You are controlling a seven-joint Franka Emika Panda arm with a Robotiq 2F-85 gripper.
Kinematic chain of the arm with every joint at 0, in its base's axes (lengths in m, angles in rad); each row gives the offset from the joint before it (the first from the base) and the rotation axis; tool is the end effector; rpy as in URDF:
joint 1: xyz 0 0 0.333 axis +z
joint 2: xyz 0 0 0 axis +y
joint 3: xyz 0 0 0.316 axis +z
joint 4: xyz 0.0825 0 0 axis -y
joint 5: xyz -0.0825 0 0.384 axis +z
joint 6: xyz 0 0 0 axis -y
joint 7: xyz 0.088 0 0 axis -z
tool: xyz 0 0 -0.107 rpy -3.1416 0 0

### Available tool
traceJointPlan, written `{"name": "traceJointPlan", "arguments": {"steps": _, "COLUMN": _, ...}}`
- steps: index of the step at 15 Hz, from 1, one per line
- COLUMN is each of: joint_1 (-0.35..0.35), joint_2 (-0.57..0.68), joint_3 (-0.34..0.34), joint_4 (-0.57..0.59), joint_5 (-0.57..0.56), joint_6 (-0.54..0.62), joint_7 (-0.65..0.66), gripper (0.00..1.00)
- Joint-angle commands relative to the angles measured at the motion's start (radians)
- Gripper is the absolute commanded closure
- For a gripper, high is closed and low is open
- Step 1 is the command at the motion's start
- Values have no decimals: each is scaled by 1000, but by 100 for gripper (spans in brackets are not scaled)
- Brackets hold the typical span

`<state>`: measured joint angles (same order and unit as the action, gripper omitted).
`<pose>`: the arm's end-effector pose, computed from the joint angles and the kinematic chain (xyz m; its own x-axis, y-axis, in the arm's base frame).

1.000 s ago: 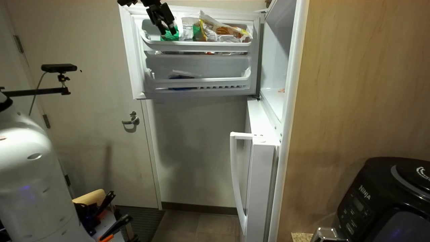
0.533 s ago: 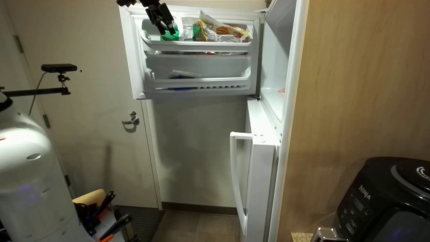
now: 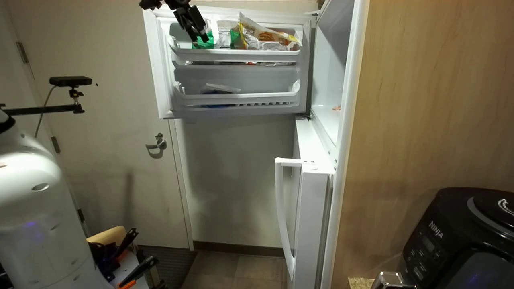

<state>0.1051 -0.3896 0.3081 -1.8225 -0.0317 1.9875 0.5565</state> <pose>0.4112 0.2181 0.7364 0.8483 -0.1493 0.5081 -0.0875 -0.9858 -0.1437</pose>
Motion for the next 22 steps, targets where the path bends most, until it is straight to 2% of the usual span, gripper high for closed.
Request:
{"name": "traceJointPlan", "arguments": {"steps": 1, "joint_1": -14, "joint_2": -6, "joint_3": 20, "joint_4": -37, "joint_5": -29, "joint_6": 58, "joint_7": 47, "gripper": 0}}
{"name": "traceJointPlan", "arguments": {"steps": 13, "joint_1": -19, "joint_2": 3, "joint_3": 57, "joint_4": -85, "joint_5": -110, "joint_6": 187, "joint_7": 142, "gripper": 0}}
{"name": "traceJointPlan", "arguments": {"steps": 22, "joint_1": -10, "joint_2": 9, "joint_3": 63, "joint_4": -103, "joint_5": -109, "joint_6": 219, "joint_7": 183, "gripper": 0}}
